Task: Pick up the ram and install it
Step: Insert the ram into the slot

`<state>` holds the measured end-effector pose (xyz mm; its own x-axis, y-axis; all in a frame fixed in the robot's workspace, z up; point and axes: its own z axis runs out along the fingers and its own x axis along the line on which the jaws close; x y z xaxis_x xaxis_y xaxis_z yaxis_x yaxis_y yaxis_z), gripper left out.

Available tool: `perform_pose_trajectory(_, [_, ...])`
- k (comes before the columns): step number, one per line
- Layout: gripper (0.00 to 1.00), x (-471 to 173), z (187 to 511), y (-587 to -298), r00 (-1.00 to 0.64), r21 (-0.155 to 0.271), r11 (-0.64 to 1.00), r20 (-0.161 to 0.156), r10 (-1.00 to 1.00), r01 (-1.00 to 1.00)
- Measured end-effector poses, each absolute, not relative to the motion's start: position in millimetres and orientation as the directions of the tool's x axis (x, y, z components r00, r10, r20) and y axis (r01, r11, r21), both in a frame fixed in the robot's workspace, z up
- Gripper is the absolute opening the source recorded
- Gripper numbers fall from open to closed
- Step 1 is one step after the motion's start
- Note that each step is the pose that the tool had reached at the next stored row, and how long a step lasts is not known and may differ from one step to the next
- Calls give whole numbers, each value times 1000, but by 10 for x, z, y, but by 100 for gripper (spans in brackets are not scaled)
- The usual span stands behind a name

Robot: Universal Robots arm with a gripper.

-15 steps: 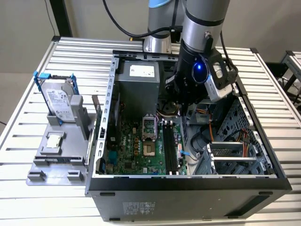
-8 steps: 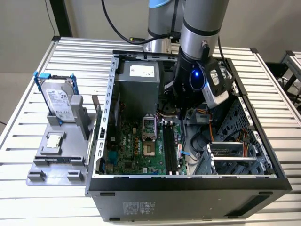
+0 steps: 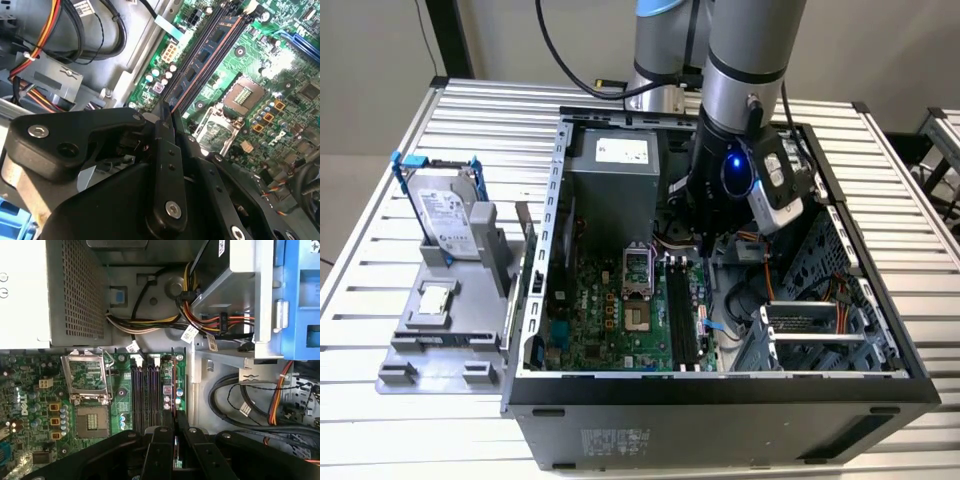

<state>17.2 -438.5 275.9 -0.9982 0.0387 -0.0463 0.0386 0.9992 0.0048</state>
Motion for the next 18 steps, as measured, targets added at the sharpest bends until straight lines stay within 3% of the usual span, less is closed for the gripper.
perform_pose_trajectory(18, [0,166,2459,-4479,-999,4,999,-37,35,35])
